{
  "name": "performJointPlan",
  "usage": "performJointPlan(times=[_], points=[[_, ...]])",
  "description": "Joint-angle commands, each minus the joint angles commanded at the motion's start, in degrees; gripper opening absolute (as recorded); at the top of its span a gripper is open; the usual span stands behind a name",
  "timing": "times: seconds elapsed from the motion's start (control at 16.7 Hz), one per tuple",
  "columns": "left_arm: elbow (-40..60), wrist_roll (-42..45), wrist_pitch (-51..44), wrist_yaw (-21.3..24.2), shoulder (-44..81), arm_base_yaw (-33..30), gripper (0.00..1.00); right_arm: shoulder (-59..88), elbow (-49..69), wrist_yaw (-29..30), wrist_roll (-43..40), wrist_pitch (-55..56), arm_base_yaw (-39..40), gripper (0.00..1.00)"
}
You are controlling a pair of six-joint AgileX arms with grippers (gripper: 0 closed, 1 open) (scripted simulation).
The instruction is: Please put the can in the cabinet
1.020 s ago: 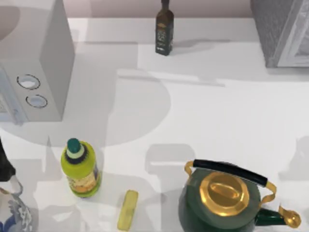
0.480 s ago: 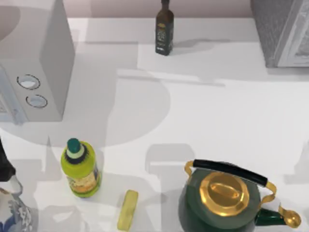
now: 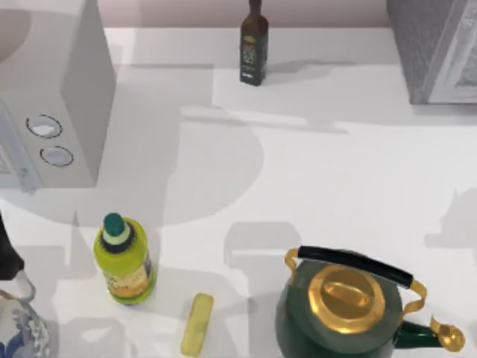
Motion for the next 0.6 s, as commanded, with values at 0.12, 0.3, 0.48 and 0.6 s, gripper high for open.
performJointPlan(times=[0.12, 0.3, 0.48, 0.6], points=[[0.0, 0.0, 0.0, 0.0, 0.0, 0.0, 1.0, 9.4, 11.6, 1.3, 0.3, -2.9, 1.1, 0.0], [0.0, 0.0, 0.0, 0.0, 0.0, 0.0, 1.0, 23.4, 31.7, 3.4, 0.8, -7.0, 2.9, 0.0], [0.0, 0.0, 0.0, 0.0, 0.0, 0.0, 1.0, 35.4, 50.8, 5.3, 1.3, -10.3, 4.4, 0.0], [0.0, 0.0, 0.0, 0.0, 0.0, 0.0, 1.0, 41.8, 61.1, 6.5, 1.6, -12.0, 5.3, 0.0]])
